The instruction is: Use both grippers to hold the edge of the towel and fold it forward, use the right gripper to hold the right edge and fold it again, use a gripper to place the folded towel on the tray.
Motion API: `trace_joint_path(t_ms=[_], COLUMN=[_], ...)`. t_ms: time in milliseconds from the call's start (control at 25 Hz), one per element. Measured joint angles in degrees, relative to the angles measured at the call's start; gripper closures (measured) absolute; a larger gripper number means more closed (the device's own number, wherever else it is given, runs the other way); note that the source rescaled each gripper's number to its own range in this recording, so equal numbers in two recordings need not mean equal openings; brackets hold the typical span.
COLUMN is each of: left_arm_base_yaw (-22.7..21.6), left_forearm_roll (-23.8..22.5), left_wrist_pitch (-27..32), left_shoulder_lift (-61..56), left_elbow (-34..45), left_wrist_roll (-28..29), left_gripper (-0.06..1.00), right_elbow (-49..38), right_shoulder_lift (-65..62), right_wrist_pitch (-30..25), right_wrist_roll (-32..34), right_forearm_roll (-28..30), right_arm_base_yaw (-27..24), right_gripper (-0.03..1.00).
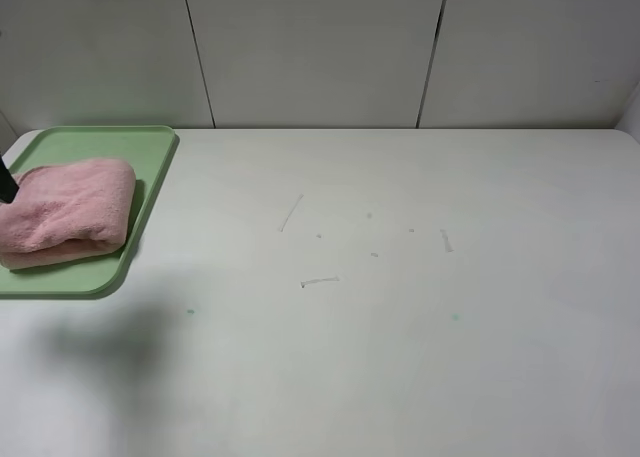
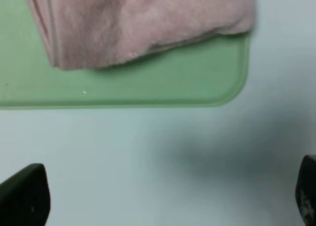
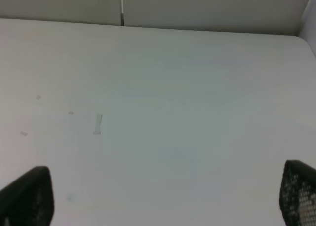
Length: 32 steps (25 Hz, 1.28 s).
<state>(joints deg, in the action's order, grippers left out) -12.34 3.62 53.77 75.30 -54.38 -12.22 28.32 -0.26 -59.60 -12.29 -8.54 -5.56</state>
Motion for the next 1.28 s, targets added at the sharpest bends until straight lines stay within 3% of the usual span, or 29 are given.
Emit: trace_joint_path(t_ms=[200, 320, 920, 1280], left_arm_base_yaw=[1.98, 2.95, 3.02, 3.02], left_forearm_roll=[1.07, 1.48, 4.56, 6.53], left_wrist_pitch=[-1.16, 1.78, 4.31, 7.15], left_shoulder_lift=[-9.13, -13.42, -43.05, -55.96], left_elbow=[4.23, 6.77, 23.36, 25.99], left_wrist_roll=[0.0, 0.0, 0.28, 0.66], left_gripper=[-0.05, -0.05, -0.05, -0.05], right_elbow=[0.0, 0.0, 0.0, 0.0], right_shoulder_lift=[0.0, 0.0, 0.0, 0.0], right_wrist_pitch=[0.0, 0.0, 0.0, 0.0], right_wrist_roll=[0.0, 0.0, 0.0, 0.0], right_forearm_roll=[0.0, 0.0, 0.0, 0.0], right_arm_base_yaw=[0.0, 0.0, 0.0, 0.0], right_gripper=[-0.03, -0.03, -0.03, -0.03])
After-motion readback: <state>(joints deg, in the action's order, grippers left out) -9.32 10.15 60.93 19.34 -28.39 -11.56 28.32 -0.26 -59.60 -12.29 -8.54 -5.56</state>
